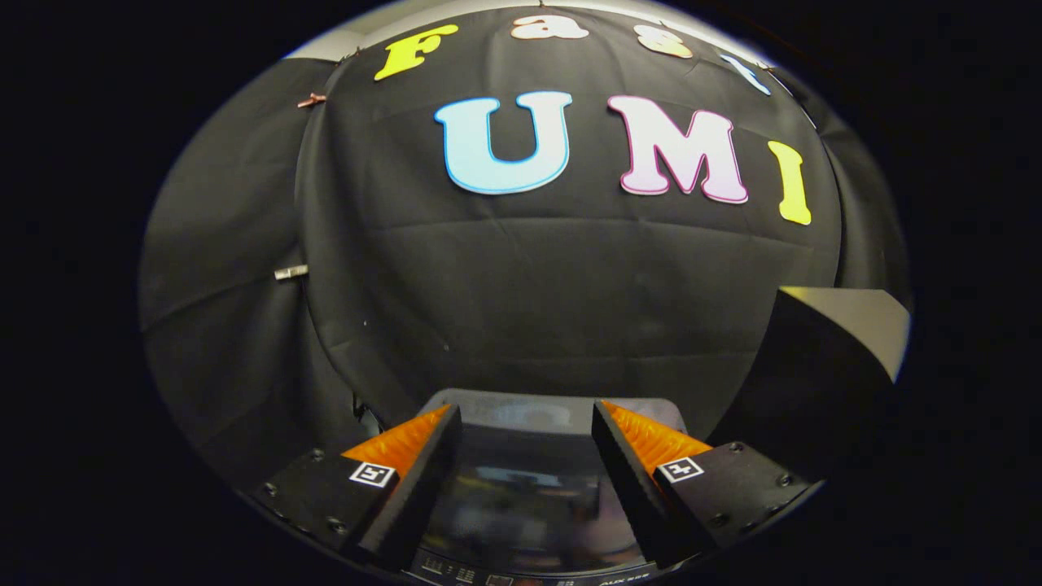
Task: Put the clothes into the washing machine and then close the washing machine lid.
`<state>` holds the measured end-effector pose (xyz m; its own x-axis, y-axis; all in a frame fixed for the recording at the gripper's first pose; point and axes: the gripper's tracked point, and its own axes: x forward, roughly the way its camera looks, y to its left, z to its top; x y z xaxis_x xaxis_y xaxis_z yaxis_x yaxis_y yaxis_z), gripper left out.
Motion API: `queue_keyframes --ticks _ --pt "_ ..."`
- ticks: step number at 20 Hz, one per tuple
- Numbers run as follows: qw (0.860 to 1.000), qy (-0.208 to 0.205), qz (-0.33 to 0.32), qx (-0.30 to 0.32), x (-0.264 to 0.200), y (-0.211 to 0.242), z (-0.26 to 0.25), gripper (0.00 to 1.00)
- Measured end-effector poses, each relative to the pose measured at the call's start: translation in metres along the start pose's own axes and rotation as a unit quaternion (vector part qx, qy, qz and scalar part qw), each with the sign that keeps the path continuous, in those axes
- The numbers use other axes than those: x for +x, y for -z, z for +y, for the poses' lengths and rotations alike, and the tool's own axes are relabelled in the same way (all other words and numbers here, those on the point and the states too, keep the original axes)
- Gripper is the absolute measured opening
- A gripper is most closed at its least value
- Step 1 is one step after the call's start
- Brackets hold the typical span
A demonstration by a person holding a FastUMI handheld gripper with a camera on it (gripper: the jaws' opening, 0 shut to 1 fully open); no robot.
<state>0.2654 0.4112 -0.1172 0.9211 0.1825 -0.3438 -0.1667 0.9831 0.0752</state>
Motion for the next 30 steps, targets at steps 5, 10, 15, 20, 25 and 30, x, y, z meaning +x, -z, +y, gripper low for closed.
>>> queue_keyframes --ticks 5,10,15,20,25,30 --pt "0.998 -0.002 0.066 0.002 0.013 0.078 -0.003 1.00" --pt "0.995 0.002 0.100 -0.010 0.016 0.116 -0.002 1.00" --pt "0.997 -0.004 0.079 -0.010 0.000 0.098 -0.002 1.00" --pt "1.000 -0.018 0.010 -0.024 -0.052 0.048 -0.002 1.00" --pt "0.997 -0.020 -0.061 -0.048 -0.105 -0.009 -0.014 1.00" --pt "0.992 -0.029 -0.111 -0.049 -0.167 -0.056 -0.038 0.99"
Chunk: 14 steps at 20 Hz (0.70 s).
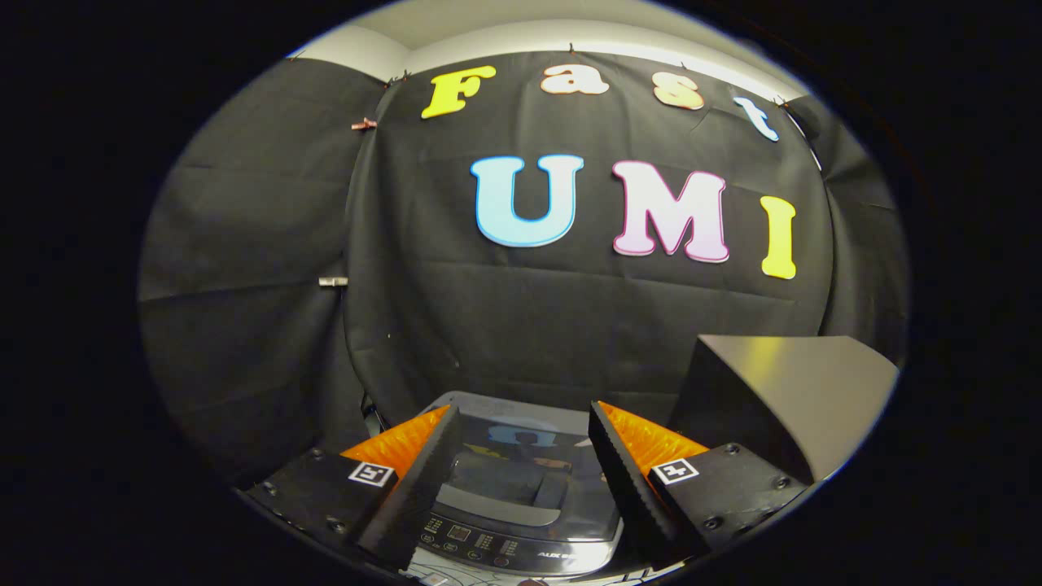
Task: Put the clothes into the washing machine and then close the washing machine lid.
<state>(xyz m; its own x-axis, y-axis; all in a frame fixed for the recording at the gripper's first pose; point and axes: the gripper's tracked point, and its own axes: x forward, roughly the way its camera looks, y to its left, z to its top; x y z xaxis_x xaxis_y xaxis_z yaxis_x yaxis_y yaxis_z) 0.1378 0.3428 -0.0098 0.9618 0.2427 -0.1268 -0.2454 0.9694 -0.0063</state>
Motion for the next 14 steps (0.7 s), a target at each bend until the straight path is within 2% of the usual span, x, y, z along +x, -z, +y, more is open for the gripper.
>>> queue_keyframes --ticks 5,10,14 --pt "0.998 0.024 -0.063 -0.014 -0.078 -0.046 -0.070 0.99" --pt "0.995 0.055 -0.084 -0.016 -0.156 -0.045 -0.158 0.99" --pt "0.990 0.099 -0.100 -0.030 -0.202 -0.035 -0.228 0.98"
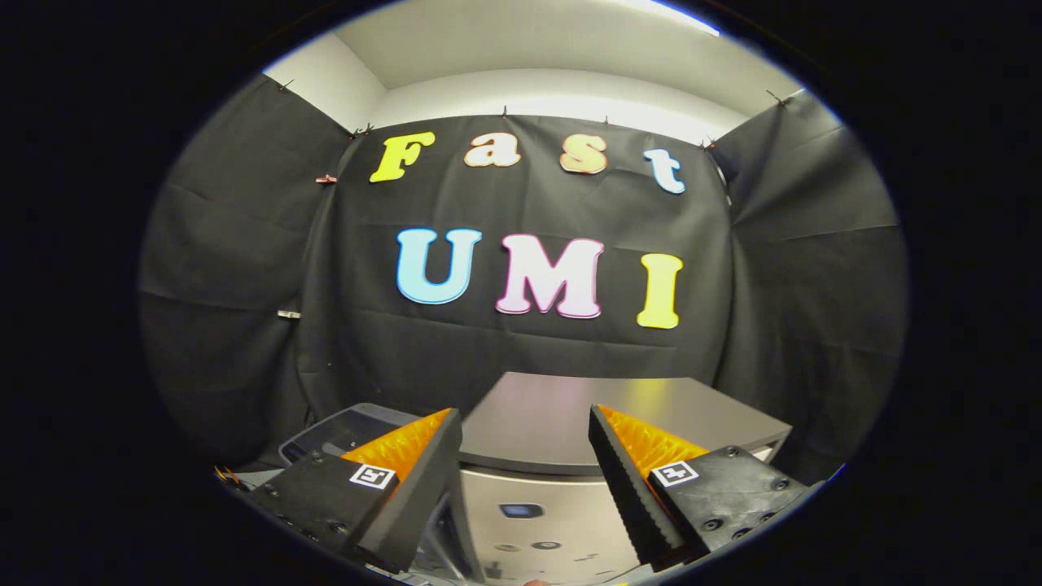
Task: Put the clothes into the washing machine and then close the washing machine lid.
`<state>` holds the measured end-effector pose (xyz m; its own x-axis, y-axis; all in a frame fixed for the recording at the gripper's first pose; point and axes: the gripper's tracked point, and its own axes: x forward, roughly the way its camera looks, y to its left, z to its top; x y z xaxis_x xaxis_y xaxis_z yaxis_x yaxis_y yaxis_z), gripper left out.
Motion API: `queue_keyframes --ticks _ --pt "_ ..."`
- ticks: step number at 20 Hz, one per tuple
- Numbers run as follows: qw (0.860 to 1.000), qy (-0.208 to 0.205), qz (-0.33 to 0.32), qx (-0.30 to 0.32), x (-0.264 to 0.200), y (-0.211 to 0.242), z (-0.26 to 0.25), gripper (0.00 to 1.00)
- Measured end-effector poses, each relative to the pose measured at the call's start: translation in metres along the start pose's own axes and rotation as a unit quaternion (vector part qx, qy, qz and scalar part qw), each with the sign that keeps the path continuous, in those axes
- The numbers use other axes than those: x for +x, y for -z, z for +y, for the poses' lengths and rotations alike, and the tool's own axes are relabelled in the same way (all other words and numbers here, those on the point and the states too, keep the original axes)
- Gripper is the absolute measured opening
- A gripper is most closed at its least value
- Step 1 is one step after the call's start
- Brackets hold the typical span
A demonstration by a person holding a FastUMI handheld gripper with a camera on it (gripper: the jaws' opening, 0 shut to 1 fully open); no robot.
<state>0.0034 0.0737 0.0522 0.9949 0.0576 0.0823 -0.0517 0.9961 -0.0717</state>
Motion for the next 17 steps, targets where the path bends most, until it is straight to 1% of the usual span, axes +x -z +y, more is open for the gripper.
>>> queue_keyframes --ticks 2,6,8,10,13,17 --pt "1.000 0.015 -0.004 0.004 -0.008 0.004 -0.031 0.98" --pt "1.000 0.013 -0.007 0.024 -0.017 0.014 -0.065 0.98" --pt "0.999 0.019 -0.003 0.034 -0.016 0.021 -0.083 0.98" --pt "0.998 0.010 0.000 0.055 -0.016 0.024 -0.087 0.99" --pt "0.999 0.017 -0.007 0.050 -0.013 0.028 -0.101 0.99" --pt "0.999 0.013 -0.010 0.052 -0.007 0.026 -0.105 0.99"
